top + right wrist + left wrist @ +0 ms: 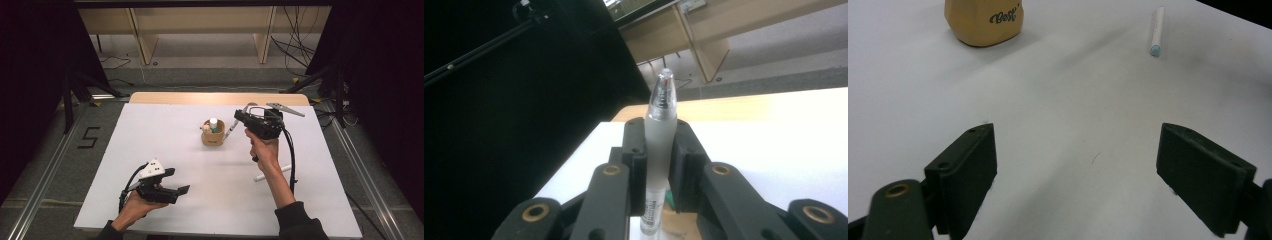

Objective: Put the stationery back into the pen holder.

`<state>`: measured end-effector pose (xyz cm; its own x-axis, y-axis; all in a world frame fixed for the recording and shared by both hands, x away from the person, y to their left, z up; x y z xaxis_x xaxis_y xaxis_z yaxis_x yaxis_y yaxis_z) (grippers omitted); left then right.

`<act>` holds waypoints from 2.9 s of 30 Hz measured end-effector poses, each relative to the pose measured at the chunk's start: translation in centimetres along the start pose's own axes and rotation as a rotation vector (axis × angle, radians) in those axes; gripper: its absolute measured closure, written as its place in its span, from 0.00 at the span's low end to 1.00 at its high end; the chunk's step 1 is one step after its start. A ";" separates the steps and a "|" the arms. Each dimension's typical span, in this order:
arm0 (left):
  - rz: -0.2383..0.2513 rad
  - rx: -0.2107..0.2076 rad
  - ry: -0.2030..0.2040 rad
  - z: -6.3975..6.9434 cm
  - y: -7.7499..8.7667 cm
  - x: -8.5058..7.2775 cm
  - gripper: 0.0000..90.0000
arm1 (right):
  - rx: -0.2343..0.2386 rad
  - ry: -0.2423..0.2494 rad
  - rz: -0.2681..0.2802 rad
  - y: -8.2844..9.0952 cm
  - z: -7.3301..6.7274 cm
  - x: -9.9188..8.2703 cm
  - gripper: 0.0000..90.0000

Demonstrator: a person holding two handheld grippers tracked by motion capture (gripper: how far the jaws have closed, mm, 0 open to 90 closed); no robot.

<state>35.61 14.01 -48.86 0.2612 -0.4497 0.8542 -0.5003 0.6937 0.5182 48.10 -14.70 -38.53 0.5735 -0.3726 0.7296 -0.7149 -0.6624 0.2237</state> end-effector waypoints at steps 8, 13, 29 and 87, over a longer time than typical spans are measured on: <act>0.001 0.000 -0.003 0.1 -0.1 0.0 0.17 | -0.039 0.001 0.018 -1.1 0.3 1.7 0.89; -0.003 -0.006 -0.005 0.2 -0.2 0.0 0.17 | -0.055 0.003 0.020 -1.8 0.3 2.4 0.89; 0.001 -0.003 -0.008 0.1 -0.2 0.0 0.18 | -0.106 0.009 0.021 -4.2 0.2 3.4 0.89; -0.002 -0.008 -0.011 0.3 -0.4 0.0 0.17 | -0.212 0.066 -0.063 -9.6 1.8 1.3 0.89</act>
<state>35.50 13.59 -49.08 0.2531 -0.4567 0.8529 -0.4936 0.6973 0.5198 56.41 -10.04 -40.84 0.5973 -0.2873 0.7488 -0.7506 -0.5291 0.3958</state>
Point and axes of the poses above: each handheld gripper's, and its own axes: y roughly backward along the jaws, x roughly out of its top, z roughly to its right, the point moved 4 cm from there along -y, roughly forward along the jaws, and after that the axes turned 13 degrees about -y, right-handed, at the moved point
